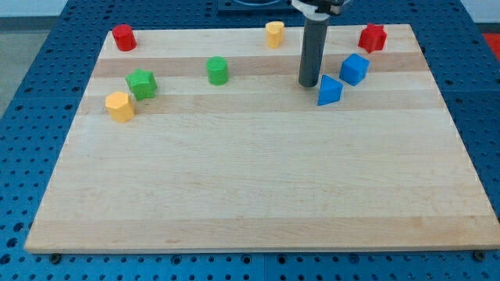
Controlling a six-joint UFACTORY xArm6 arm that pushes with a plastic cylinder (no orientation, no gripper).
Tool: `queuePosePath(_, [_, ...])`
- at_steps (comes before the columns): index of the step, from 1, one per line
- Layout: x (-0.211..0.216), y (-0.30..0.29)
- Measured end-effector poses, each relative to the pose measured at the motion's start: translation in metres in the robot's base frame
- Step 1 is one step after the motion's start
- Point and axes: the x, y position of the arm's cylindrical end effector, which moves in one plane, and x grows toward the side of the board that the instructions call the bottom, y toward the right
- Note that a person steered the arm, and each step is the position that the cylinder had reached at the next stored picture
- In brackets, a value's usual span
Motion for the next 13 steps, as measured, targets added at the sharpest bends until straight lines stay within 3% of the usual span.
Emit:
queuePosePath(2, [0.044, 0.054])
queuePosePath(3, [0.043, 0.056])
queuePosePath(4, [0.013, 0.037])
queuePosePath(5, [0.013, -0.014])
queuePosePath(6, [0.051, -0.026])
queuePosePath(7, [0.078, -0.014])
queuePosePath(9, [0.079, 0.054])
queuePosePath(10, [0.104, 0.054])
queuePosePath(12, [0.11, 0.082])
queuePosePath(13, [0.115, 0.063])
